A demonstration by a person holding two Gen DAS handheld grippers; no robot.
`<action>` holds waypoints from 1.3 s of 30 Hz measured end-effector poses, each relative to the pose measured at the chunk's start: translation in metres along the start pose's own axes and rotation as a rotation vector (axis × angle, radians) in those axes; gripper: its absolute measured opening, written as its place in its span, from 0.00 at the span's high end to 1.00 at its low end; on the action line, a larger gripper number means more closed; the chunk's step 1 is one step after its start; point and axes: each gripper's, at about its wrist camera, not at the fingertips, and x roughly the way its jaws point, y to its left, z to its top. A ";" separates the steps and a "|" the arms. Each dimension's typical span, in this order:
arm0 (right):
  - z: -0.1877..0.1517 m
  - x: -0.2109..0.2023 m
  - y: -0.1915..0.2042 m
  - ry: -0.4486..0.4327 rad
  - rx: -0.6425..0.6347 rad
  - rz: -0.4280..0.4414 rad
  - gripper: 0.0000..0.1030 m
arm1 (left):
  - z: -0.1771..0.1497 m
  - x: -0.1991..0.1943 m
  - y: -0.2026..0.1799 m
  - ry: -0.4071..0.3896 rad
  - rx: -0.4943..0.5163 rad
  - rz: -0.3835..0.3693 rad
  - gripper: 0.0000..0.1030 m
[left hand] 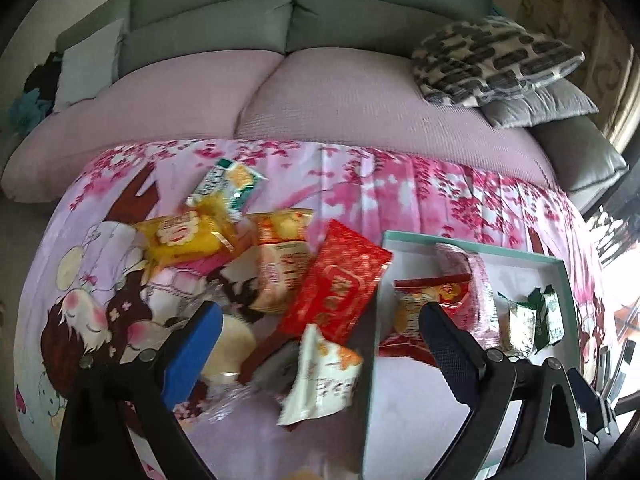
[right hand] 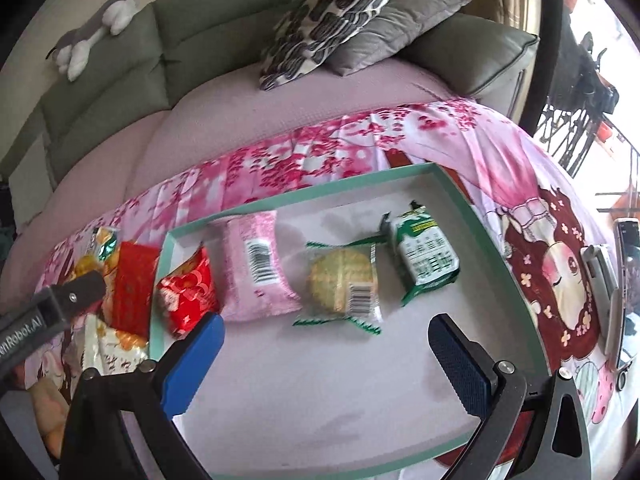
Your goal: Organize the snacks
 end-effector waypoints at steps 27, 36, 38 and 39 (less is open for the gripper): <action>-0.046 0.003 0.128 0.091 -0.277 0.178 0.00 | -0.028 0.004 0.143 0.111 -0.265 0.137 0.04; -0.047 0.012 0.127 0.111 -0.271 0.147 0.00 | -0.028 0.037 0.134 0.213 -0.300 0.014 0.04; -0.047 0.013 0.126 0.115 -0.269 0.144 0.00 | -0.026 0.042 0.130 0.216 -0.302 -0.003 0.04; -0.047 0.014 0.126 0.116 -0.269 0.143 0.00 | -0.025 0.044 0.129 0.219 -0.305 -0.005 0.04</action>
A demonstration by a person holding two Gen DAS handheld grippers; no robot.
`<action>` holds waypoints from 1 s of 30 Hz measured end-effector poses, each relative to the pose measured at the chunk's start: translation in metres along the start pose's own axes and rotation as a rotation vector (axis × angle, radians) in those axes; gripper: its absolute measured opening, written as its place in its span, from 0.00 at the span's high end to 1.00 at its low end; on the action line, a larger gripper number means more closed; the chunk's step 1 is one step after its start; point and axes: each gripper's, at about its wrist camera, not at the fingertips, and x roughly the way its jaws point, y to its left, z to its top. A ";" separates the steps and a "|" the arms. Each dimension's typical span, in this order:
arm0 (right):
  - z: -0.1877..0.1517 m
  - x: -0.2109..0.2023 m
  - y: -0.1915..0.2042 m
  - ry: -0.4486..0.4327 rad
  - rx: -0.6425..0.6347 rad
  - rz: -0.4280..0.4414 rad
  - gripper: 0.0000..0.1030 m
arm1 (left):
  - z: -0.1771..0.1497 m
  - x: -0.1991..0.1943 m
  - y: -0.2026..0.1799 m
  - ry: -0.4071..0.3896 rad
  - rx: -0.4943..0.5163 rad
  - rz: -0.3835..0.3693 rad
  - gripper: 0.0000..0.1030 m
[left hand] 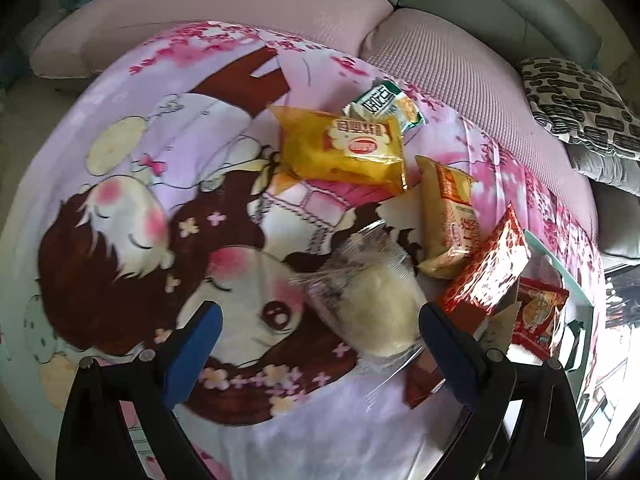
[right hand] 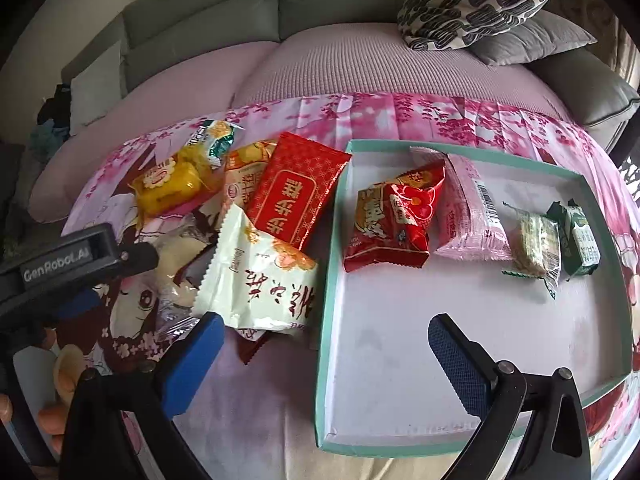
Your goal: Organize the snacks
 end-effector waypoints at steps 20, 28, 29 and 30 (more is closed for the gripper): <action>-0.002 0.010 -0.002 0.023 -0.008 -0.017 0.00 | -0.004 0.023 -0.016 0.029 0.022 -0.055 0.44; 0.000 0.013 0.002 0.009 -0.047 -0.032 0.00 | -0.010 0.013 0.012 0.028 -0.005 -0.013 0.44; 0.000 0.013 0.004 0.008 -0.056 -0.034 0.00 | -0.012 0.012 0.015 0.027 -0.008 -0.007 0.44; 0.000 0.014 0.006 0.008 -0.066 -0.037 0.00 | -0.013 0.010 0.020 0.025 -0.015 -0.002 0.44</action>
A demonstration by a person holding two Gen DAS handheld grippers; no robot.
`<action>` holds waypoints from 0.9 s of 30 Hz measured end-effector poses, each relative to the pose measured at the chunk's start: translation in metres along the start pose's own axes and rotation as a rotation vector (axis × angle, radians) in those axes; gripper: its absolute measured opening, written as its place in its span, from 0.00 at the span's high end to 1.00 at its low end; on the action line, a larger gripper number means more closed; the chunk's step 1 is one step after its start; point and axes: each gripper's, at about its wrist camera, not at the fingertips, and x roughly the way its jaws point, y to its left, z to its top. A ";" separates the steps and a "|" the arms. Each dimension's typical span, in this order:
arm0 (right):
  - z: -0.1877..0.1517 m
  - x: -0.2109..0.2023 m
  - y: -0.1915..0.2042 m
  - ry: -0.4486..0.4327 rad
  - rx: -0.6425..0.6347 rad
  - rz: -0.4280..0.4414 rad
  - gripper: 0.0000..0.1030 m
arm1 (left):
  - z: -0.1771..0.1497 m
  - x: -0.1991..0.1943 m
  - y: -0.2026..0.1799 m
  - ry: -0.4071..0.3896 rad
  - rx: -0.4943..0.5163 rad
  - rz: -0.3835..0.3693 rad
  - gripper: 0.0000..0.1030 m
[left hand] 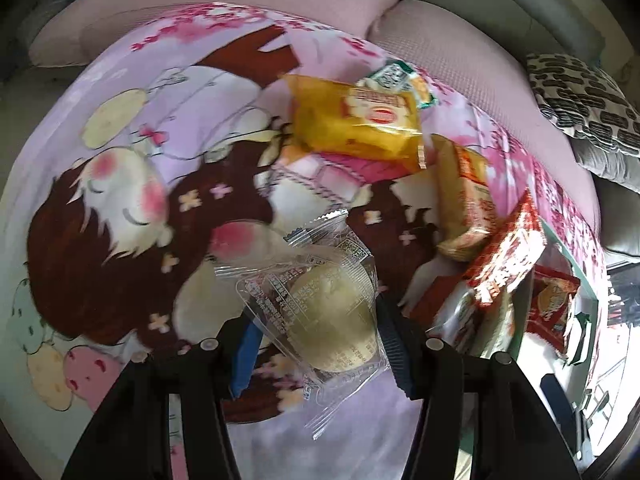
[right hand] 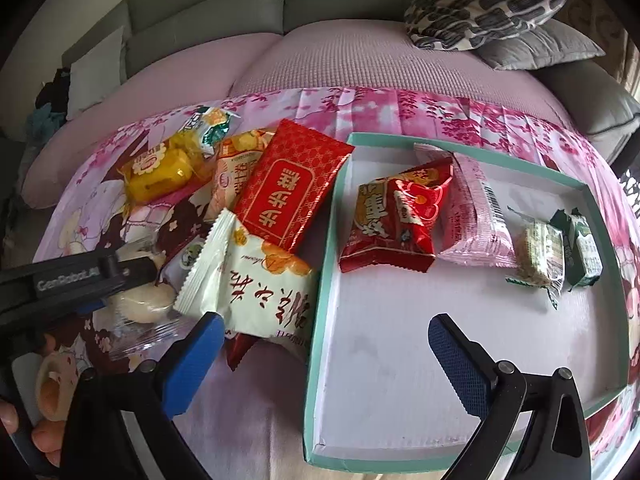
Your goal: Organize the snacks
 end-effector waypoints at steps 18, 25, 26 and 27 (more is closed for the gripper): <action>0.001 0.001 0.028 -0.078 -0.223 -0.003 0.02 | -0.001 -0.005 0.012 0.009 0.001 0.001 0.45; 0.005 0.015 0.035 -0.034 -0.332 -0.018 0.15 | -0.003 -0.005 0.008 0.025 0.015 -0.039 0.45; 0.007 0.017 0.037 -0.030 -0.344 -0.014 0.17 | -0.002 -0.005 0.008 0.027 0.010 -0.044 0.45; 0.008 0.019 0.039 -0.030 -0.360 -0.008 0.17 | -0.002 -0.004 0.009 0.030 0.006 -0.048 0.45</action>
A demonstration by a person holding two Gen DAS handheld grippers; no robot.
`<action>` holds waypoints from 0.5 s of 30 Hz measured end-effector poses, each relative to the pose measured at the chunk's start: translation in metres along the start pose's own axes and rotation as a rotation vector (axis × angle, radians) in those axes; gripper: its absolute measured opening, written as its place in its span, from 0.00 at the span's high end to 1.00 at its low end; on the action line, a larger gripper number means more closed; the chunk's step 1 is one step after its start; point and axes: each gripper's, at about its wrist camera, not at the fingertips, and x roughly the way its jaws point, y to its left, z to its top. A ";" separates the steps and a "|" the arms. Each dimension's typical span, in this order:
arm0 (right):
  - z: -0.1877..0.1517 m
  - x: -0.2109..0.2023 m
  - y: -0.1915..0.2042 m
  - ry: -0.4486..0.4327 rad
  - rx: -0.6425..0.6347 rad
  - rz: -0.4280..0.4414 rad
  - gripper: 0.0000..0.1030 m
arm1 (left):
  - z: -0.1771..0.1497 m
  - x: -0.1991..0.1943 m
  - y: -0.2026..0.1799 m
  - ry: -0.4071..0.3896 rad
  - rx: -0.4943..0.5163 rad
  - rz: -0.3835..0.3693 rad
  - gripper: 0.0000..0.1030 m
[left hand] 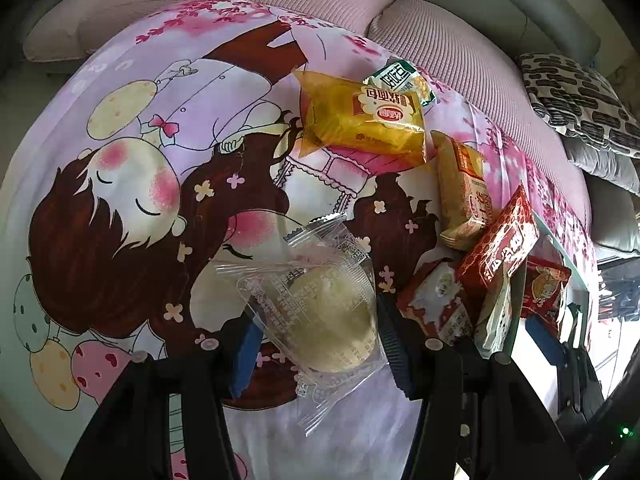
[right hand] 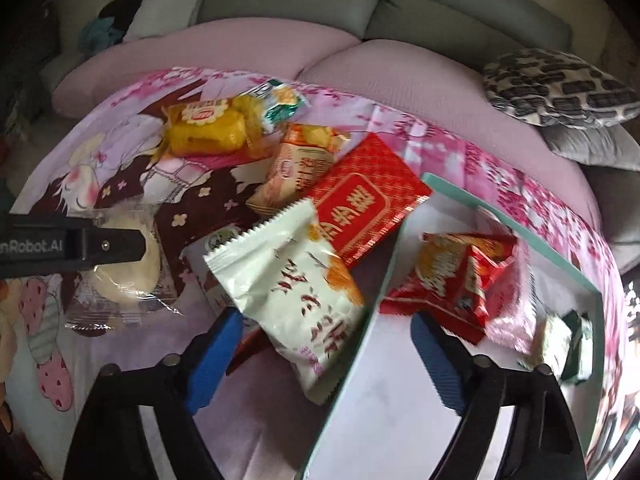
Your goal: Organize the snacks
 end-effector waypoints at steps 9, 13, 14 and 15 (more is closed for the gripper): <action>0.015 0.004 0.004 -0.010 -0.060 0.001 0.26 | 0.002 0.002 0.004 0.012 -0.018 -0.019 0.45; 0.010 0.000 0.000 -0.008 -0.058 0.036 0.26 | 0.001 0.002 0.005 0.013 -0.024 -0.022 0.45; 0.008 -0.002 -0.002 -0.004 -0.049 0.051 0.26 | 0.001 0.002 0.005 0.013 -0.024 -0.022 0.45; 0.007 -0.004 -0.005 -0.004 -0.039 0.062 0.26 | 0.001 0.002 0.005 0.013 -0.024 -0.022 0.45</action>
